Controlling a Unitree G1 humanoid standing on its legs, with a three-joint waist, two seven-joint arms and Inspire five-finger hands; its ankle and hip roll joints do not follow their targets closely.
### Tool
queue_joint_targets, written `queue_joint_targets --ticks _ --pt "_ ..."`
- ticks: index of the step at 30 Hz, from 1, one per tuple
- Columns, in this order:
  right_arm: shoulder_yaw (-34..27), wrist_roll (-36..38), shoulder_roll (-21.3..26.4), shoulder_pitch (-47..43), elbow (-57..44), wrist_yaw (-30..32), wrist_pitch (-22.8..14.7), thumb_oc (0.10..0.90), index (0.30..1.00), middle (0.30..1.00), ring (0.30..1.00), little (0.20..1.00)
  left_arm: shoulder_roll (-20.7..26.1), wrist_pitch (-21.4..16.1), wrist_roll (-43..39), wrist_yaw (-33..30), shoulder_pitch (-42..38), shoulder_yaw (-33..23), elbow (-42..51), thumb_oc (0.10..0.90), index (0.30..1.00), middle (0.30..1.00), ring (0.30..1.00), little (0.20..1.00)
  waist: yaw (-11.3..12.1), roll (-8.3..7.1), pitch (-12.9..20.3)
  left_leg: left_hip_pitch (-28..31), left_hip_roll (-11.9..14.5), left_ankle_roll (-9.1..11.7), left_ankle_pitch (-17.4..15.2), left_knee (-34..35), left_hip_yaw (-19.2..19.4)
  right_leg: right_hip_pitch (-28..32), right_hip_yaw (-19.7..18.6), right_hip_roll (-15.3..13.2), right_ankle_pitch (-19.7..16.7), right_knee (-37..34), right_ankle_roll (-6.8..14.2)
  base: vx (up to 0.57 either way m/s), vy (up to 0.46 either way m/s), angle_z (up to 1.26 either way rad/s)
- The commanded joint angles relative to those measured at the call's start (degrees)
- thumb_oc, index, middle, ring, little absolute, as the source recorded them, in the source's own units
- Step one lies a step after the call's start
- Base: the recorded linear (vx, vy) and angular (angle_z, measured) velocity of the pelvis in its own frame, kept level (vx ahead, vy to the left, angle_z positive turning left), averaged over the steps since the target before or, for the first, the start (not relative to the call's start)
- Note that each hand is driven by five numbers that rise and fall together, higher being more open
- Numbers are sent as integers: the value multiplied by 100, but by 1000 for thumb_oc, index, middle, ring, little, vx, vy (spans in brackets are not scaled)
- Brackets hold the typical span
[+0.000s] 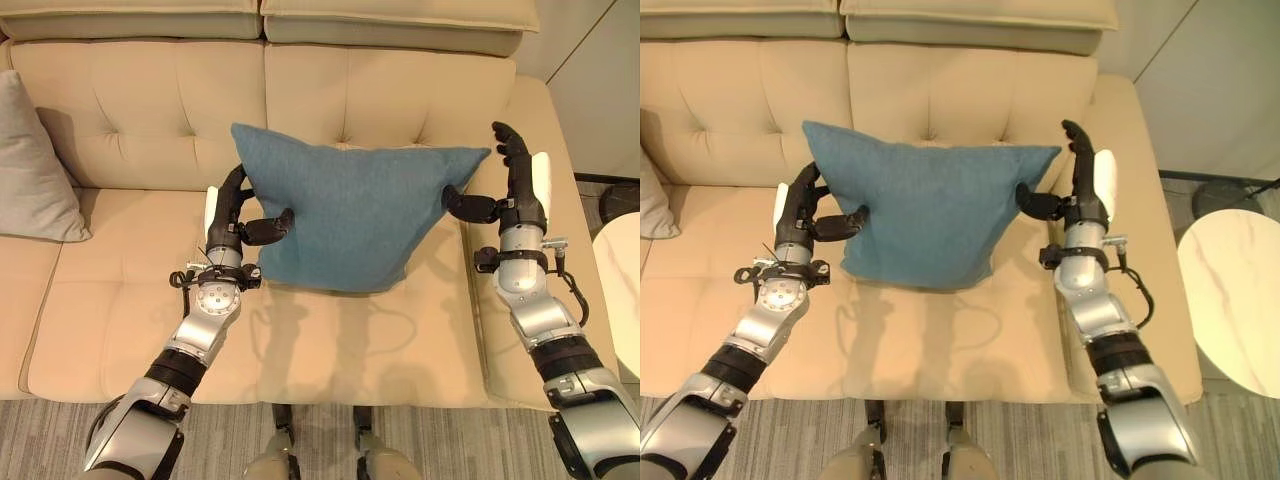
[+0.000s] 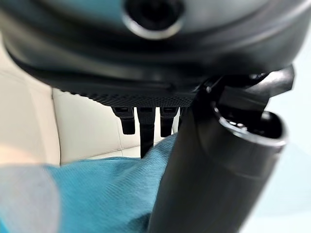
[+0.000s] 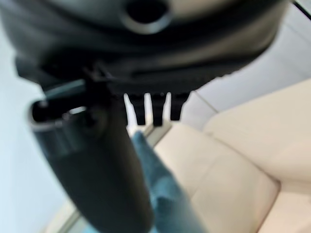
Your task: Pick up all the scattered cushions and arrange them neatly on the sofa.
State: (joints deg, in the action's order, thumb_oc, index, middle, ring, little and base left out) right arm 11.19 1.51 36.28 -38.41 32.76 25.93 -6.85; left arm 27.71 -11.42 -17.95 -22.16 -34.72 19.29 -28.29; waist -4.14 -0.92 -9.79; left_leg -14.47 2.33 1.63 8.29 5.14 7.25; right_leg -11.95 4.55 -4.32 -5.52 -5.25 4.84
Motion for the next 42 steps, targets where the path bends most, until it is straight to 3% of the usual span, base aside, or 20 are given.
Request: queue_joint_targets --ticks 1,5,8,14,18,25,30,42 --pt "-229 171 601 -232 264 319 -266 800 900 900 900 900 457 -706 -2 -51 -696 -280 -270 800 900 900 900 900 -9 -158 868 251 -5 298 -795 -14 90 -148 97 127 336 25 434 0 0 0" --pt "-634 56 705 274 -82 346 -253 800 900 900 900 900 586 -705 5 9 -305 -586 -123 800 900 900 900 900 -25 -130 912 291 -8 291 -823 -14 87 -110 113 125 363 25 437 25 -4 0" --pt "-1148 -123 792 1099 -782 174 -352 800 900 900 900 900 644 -724 151 184 577 -1075 377 800 900 900 900 900 -37 -113 945 387 -12 273 -858 -14 105 -17 112 122 404 25 432 67 -18 0" --pt "-1705 -418 251 2740 -1806 -497 -505 800 900 900 900 900 241 -638 528 638 2304 -1709 1143 800 900 900 900 900 -43 -93 922 640 3 243 -938 -14 149 250 122 116 494 25 437 37 -11 -3" --pt "-1705 -566 -39 3306 -1886 -784 -522 800 900 900 900 900 80 -524 708 874 2820 -1804 1074 800 900 900 900 900 -46 -98 896 807 0 232 -976 -14 163 425 143 111 535 25 421 9 -2 0" --pt "-1509 -633 -701 4109 -1330 -1117 -429 800 900 900 900 900 -365 -256 794 1152 3598 -1890 264 800 900 900 900 900 -70 -104 852 1092 -8 208 -1029 -14 172 708 180 113 582 25 378 2 6 -2" --pt "-1377 -365 -1236 4455 -557 -1338 -388 800 900 900 900 900 -682 38 1105 1354 4106 -1798 -892 800 900 900 900 900 -115 -103 871 1289 -27 162 -1070 -14 217 884 130 104 578 25 347 -10 35 -4" --pt "-711 -336 -1531 4171 1516 -1360 -196 800 900 900 900 900 -997 184 1139 1236 3880 -1707 -2873 800 900 900 900 900 -52 -220 890 1568 -94 55 -1151 -14 335 1074 -23 77 507 25 357 -7 55 -10"
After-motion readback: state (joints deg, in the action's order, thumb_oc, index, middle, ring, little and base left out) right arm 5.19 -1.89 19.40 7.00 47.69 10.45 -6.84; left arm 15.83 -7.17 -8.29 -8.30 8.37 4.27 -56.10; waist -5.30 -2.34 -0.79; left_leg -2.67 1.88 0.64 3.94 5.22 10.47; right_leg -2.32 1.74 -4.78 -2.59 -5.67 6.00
